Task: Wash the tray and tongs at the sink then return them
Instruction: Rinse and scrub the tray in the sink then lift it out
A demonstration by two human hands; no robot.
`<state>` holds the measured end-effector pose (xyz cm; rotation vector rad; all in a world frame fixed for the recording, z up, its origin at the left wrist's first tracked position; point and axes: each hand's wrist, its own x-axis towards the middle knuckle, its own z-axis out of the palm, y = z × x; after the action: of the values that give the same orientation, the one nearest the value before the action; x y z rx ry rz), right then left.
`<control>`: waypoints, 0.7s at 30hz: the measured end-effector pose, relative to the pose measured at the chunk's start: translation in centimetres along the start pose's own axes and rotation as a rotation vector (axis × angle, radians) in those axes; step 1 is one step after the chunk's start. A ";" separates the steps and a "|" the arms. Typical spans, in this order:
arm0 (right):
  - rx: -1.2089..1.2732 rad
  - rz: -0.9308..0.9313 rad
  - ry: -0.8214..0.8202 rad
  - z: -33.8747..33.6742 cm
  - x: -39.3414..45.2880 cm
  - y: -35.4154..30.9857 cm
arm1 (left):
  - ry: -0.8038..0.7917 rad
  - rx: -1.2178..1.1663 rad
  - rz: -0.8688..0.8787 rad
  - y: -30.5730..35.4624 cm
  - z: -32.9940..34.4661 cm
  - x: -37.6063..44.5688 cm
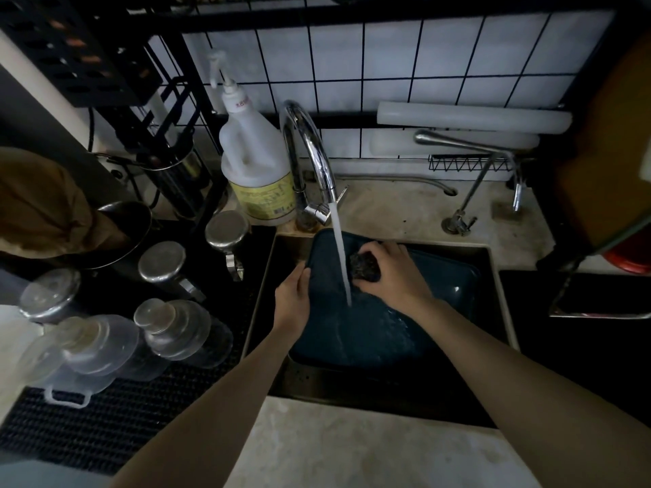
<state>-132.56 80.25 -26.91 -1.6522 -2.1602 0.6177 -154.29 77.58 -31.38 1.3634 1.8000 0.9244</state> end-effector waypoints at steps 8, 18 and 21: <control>-0.119 -0.132 -0.088 2.0 1.0 -4.7 | 0.000 -0.210 -0.057 0.8 1.3 0.2; -0.185 -0.155 -0.256 4.5 -3.2 -2.0 | 0.070 -0.264 -0.071 0.6 1.7 0.5; -0.236 -0.179 -0.263 4.9 -4.3 -0.8 | 0.079 -0.278 -0.079 0.7 1.8 0.5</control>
<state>-134.68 75.30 -30.71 -1.5356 -2.6255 0.5724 -152.52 78.48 -31.77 1.0876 1.6952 1.1509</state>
